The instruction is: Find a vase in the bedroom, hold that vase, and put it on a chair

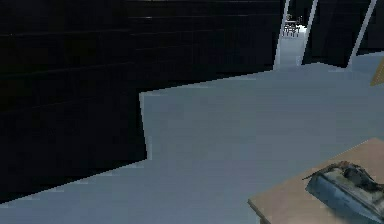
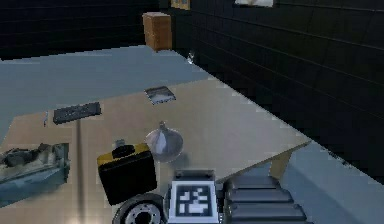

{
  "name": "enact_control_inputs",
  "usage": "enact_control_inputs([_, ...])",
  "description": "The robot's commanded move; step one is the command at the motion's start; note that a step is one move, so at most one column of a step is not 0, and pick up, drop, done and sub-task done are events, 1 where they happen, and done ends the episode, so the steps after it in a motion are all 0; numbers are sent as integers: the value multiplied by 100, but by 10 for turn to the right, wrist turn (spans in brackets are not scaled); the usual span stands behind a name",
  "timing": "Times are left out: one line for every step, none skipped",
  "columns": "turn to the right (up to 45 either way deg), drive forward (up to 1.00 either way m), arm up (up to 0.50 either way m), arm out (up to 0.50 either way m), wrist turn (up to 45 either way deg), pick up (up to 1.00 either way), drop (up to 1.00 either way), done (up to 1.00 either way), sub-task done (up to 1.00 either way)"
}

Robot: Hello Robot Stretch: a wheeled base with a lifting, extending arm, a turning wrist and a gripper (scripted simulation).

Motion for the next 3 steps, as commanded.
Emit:
enact_control_inputs([0, 0, 0, 36, 0, 0, 0, 0, 0])
enact_control_inputs([0, 0, 0, 0, 450, 0, 0, 0, 0])
enact_control_inputs([0, 0, 0, 0, 450, 0, 0, 0, 0])
